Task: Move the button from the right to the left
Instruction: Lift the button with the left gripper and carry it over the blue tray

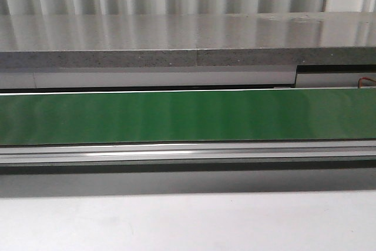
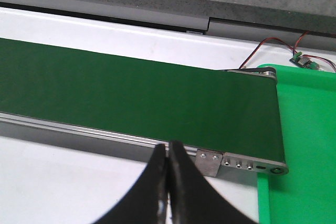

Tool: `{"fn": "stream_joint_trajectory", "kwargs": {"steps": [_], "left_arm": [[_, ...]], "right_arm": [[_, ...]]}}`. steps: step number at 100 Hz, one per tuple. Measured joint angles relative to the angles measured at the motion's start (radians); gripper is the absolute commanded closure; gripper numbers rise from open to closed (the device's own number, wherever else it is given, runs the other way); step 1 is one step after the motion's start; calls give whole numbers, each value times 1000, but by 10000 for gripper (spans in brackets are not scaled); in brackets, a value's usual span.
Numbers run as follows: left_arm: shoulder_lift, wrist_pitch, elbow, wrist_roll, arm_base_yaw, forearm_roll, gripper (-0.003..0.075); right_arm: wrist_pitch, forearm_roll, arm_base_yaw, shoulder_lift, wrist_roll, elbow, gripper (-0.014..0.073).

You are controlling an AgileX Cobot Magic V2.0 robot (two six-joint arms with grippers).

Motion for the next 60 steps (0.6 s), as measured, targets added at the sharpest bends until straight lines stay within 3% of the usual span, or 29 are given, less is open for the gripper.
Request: {"fn": "stream_joint_trajectory", "kwargs": {"steps": [28,60], "left_arm": [[190,-30,-82,5,16,-8,740],[267,-43,-104,7,46,-30,740]], "right_arm": [[0,0,0,0,0,0,661],[0,0,0,0,0,0,661]]}}
